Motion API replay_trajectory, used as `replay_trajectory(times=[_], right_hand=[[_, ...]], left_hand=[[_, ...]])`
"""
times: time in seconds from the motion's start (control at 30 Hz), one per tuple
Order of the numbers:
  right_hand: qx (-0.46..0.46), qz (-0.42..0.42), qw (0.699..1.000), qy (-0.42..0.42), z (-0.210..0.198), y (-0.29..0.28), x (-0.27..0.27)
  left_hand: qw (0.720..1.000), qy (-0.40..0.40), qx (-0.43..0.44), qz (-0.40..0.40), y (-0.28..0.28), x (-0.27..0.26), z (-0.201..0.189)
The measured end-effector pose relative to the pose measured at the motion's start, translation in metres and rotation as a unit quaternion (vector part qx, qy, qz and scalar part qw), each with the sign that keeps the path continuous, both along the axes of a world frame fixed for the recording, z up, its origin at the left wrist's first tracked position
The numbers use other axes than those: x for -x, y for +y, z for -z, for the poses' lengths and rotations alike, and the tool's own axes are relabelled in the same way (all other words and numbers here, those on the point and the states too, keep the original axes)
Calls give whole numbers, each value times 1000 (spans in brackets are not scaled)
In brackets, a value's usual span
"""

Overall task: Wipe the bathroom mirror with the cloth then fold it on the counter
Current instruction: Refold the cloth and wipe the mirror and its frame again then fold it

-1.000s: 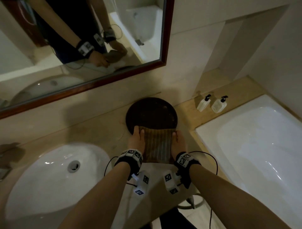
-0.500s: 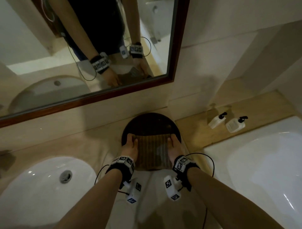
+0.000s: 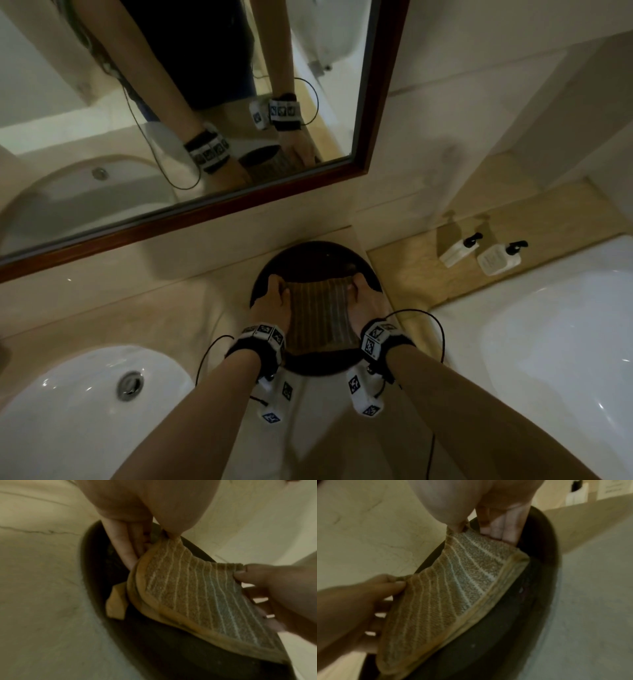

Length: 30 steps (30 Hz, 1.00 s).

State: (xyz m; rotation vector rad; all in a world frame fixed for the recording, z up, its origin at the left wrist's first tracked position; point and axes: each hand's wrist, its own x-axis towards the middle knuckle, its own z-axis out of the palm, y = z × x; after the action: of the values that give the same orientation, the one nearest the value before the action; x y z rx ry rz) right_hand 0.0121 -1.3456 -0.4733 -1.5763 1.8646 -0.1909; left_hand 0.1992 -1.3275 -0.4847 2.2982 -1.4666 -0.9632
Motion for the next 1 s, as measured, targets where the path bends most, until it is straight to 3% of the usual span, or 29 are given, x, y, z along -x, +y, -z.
replay_trajectory(times=[0.2,1.0], right_hand=[[26,-33,998,43,7,-9,0],[47,-62,990,115,26,-19,0]], left_hand=[[999,-30,34,23,-5,-1,0],[994,-111,-8,21,-8,0,16]])
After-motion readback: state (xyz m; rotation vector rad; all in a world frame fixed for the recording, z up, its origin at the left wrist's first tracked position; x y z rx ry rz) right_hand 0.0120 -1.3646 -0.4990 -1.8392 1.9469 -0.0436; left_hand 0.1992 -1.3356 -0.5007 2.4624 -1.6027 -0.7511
